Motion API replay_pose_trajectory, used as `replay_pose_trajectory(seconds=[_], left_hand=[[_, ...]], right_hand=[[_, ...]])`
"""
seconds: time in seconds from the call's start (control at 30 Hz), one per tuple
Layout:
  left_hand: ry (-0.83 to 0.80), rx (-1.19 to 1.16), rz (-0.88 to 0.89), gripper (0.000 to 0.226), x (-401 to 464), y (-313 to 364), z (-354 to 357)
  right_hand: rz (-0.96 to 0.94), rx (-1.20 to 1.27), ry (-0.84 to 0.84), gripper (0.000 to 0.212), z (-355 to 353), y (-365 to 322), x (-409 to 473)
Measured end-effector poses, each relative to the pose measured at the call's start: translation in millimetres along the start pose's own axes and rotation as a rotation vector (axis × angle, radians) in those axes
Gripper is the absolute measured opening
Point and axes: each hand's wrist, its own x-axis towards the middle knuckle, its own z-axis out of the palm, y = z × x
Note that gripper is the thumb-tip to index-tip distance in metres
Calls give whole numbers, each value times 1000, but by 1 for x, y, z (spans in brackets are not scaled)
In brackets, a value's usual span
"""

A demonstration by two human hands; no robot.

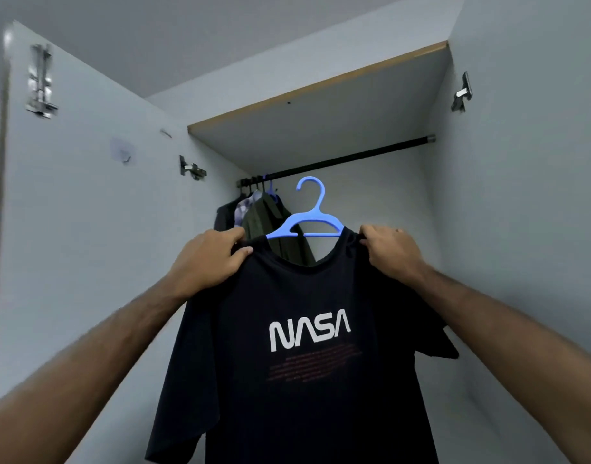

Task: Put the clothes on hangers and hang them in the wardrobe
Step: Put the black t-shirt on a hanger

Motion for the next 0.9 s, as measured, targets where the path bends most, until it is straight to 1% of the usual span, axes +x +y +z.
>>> replay_pose_trajectory(seconds=[0.13, 0.2, 0.33, 0.4, 0.47, 0.53, 0.63, 0.7, 0.77, 0.8, 0.83, 0.9], left_hand=[[-82, -73, 19, 21, 81, -15, 56], [-79, -97, 6, 21, 116, -25, 83], [-50, -23, -32, 21, 177, -42, 138], [-26, 36, -30, 23, 203, -43, 157], [-6, 122, -27, 23, 228, -41, 178], [7, 257, -34, 25, 252, -41, 198], [-25, 377, -41, 29, 291, -50, 225], [-45, 410, -54, 28, 318, -57, 235], [-82, 432, -66, 28, 346, -64, 242], [-106, 420, -85, 28, 357, -69, 246], [-126, 395, -110, 28, 368, -73, 250], [-132, 365, -158, 29, 390, -83, 257]], right_hand=[[26, 3, 23, 18, 59, 29, 75], [56, 37, 32, 18, 88, 39, 110], [81, 144, 40, 25, 159, 50, 160], [81, 265, 15, 35, 189, 46, 176], [75, 395, -77, 51, 221, 38, 193], [67, 497, -184, 69, 252, 24, 212], [71, 619, -315, 94, 289, -4, 244], [89, 716, -350, 101, 313, -22, 272], [89, 805, -351, 113, 333, -33, 302], [80, 829, -357, 115, 337, -38, 313], [61, 851, -355, 113, 342, -43, 325], [30, 896, -329, 103, 346, -53, 345]])
